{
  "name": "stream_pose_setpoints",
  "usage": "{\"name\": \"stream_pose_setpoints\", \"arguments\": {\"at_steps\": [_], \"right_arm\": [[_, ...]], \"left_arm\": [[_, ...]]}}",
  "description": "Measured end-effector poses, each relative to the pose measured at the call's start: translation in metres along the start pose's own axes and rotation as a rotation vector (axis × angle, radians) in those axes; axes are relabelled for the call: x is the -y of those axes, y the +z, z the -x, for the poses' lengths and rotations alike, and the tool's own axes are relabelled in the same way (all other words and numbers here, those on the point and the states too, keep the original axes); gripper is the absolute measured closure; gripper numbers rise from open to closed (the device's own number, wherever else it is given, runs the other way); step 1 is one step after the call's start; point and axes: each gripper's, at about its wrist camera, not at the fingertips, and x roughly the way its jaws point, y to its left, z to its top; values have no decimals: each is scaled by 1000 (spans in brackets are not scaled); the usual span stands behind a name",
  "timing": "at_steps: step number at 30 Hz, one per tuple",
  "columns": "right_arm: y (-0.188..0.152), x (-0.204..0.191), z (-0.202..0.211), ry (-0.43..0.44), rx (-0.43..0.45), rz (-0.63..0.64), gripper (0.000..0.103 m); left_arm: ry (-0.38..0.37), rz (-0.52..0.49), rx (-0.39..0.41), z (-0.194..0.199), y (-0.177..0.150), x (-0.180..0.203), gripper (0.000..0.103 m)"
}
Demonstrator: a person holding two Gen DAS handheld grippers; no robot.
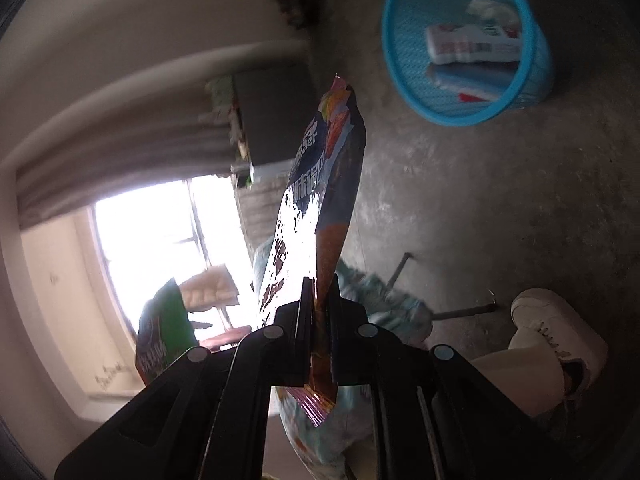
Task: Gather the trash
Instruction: 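Lift both snack bags off the bed and carry them toward the wastebasket, then open the right tool over the wastebasket while the left tool releases the red chip bag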
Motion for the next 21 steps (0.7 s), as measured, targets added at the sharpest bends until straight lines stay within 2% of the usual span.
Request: {"name": "stream_pose_setpoints", "arguments": {"at_steps": [4,8,9,10,11,13,16,21], "right_arm": [[35,21,3,22,104,-113,96],[83,52,-6,4,227,-252,89],[94,59,-9,-2,239,-267,84],[104,69,-14,-17,244,-304,66],[111,82,-17,-37,250,-366,55],[112,96,-18,-39,259,-432,54],[103,105,-19,-37,251,-433,44],[81,119,-1,9,266,-437,44]], "left_arm": [[-22,-15,-12,-17,3,8,98],[-40,-20,-31,-31,4,13,98],[-43,-22,-36,-34,4,14,98],[-46,-26,-43,-37,3,16,98],[-47,-29,-49,-40,2,19,98],[-49,-33,-57,-44,1,23,98],[-54,-39,-68,-52,2,26,98],[-104,-9,-118,-80,7,38,98]]}}
